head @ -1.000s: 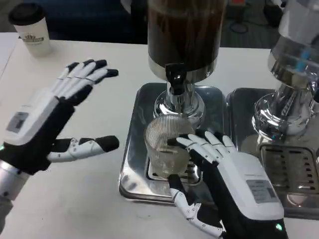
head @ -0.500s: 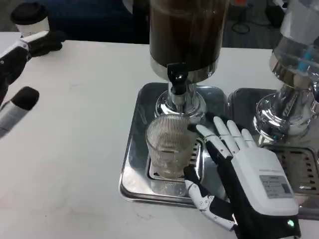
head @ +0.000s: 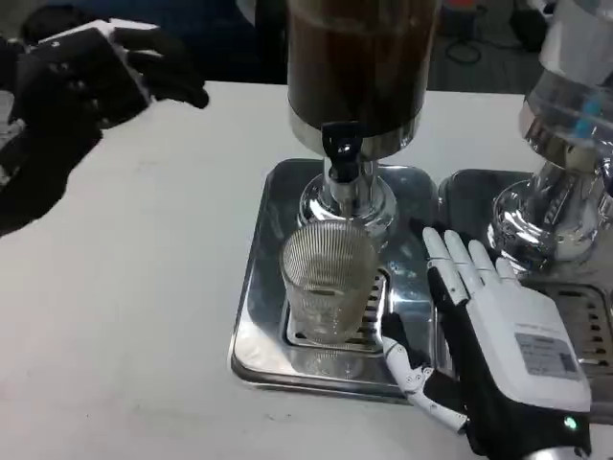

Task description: Grasp the cup under the faucet to collect the drink, then remove the cup.

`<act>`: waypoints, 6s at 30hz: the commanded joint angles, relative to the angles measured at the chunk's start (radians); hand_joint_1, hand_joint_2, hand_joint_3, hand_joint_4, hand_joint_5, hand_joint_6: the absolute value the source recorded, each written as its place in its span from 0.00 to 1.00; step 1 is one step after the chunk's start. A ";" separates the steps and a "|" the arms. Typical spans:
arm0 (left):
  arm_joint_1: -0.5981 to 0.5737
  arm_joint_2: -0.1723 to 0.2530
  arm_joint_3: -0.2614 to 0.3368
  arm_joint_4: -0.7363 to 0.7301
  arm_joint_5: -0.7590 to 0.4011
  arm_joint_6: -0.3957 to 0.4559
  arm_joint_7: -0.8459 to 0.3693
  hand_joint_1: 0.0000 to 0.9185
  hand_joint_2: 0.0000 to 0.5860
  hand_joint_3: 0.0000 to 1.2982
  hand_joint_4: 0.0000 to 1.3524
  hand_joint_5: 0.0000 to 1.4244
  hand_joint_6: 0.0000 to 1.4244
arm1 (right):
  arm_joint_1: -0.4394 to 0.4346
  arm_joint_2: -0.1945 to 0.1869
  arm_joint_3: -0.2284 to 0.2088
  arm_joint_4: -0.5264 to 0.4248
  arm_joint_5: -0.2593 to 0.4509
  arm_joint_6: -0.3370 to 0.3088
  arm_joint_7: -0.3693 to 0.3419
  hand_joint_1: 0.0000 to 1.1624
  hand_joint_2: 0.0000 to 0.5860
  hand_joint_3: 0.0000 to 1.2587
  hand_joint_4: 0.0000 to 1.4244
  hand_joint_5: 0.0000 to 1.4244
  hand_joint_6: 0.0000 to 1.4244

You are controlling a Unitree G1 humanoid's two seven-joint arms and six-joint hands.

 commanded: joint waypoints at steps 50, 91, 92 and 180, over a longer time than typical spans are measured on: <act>-0.367 -0.212 -0.057 0.313 0.321 0.292 -0.356 0.00 0.00 0.05 0.00 0.00 0.00 | 0.044 0.038 0.034 0.018 0.015 0.059 -0.020 0.26 0.83 0.02 0.00 0.00 0.00; -0.313 -0.184 -0.162 0.335 0.517 -0.121 -0.284 0.00 0.01 0.04 0.00 0.00 0.00 | 0.041 0.025 0.021 -0.003 0.053 0.061 -0.003 0.25 0.82 0.03 0.00 0.00 0.00; -0.311 -0.184 -0.165 0.334 0.522 -0.131 -0.280 0.00 0.01 0.04 0.00 0.00 0.00 | 0.042 0.025 0.020 -0.004 0.054 0.061 -0.002 0.25 0.82 0.03 0.00 0.00 0.00; -0.273 -0.070 -0.401 0.314 0.777 -0.634 0.103 0.00 0.00 0.03 0.00 0.00 0.00 | 0.030 0.020 -0.064 -0.009 0.435 -0.013 0.001 0.30 0.72 0.00 0.00 0.00 0.00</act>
